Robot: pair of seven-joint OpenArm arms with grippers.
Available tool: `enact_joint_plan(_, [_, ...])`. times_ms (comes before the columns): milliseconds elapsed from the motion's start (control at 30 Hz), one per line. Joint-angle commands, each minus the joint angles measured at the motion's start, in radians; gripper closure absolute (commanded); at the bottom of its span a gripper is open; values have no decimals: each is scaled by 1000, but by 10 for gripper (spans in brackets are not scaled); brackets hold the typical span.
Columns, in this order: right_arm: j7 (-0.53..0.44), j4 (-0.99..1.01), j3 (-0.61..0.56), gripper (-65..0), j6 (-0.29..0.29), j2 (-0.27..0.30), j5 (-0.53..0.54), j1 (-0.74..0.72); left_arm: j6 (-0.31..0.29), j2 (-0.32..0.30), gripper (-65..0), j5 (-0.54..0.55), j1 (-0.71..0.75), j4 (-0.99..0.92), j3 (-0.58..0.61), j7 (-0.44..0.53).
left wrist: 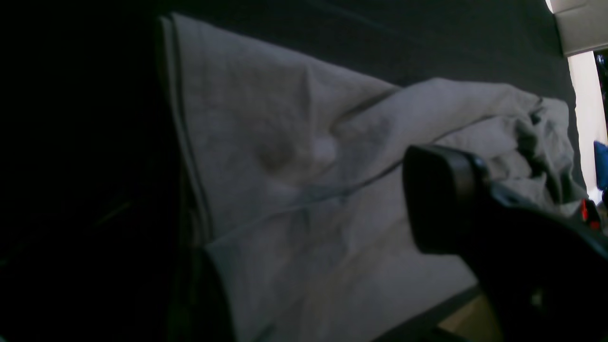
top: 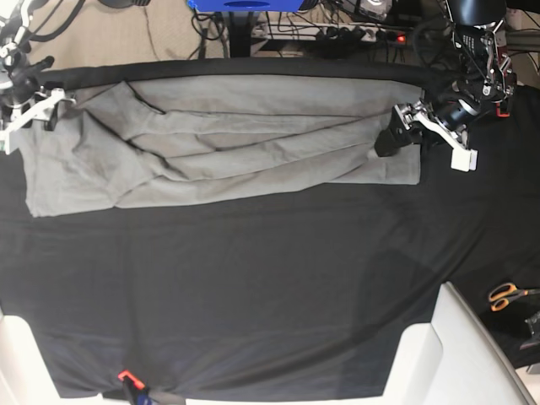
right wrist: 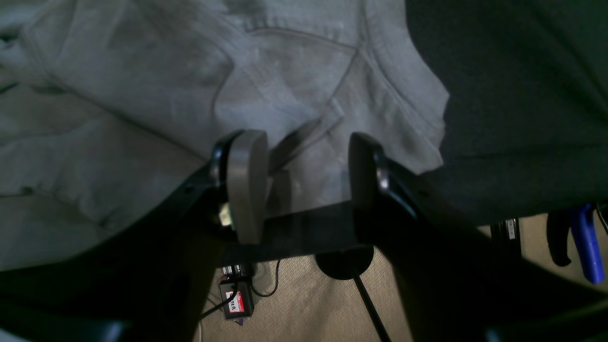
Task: Fold the T-shirt properly
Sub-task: 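Open both grippers and release the folded edge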
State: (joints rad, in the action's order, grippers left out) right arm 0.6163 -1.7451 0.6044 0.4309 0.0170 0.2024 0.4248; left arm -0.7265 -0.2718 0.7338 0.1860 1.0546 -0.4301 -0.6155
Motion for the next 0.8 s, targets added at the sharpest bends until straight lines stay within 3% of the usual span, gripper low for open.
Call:
enact_joint_plan(0, [-22, -13, 5, -266, 3, 11, 6, -1, 28, -2, -466, -59, 16, -10, 10, -85])
enact_joint_plan(67, [-22, -13, 5, -266, 3, 11, 6, -1, 28, -4, -334, -61, 16, -10, 10, -85])
enact_joint_plan(200, [-22, -13, 5, -266, 3, 10, 6, -1, 28, 1, 0, -142, 0, -10, 3, -83])
enact_joint_plan(300, [-22, -13, 5, -266, 3, 10, 6, 1, 28, -5, 0, -164, -18, -12, -2, -83])
enact_joint_plan(500, [-22, -13, 7, -266, 3, 8, 6, 3, 28, -36, 0, -165, -47, 34, -141, -85])
enact_joint_plan(667, [-19, -13, 7, -266, 3, 7, 6, 4, 28, -88, 0, -165, -6, 145, -149, -85])
enact_joint_plan(767, [-19, -13, 7, -266, 3, 7, 6, 4, 28, -88, 0, -167, 46, 255, -145, -85])
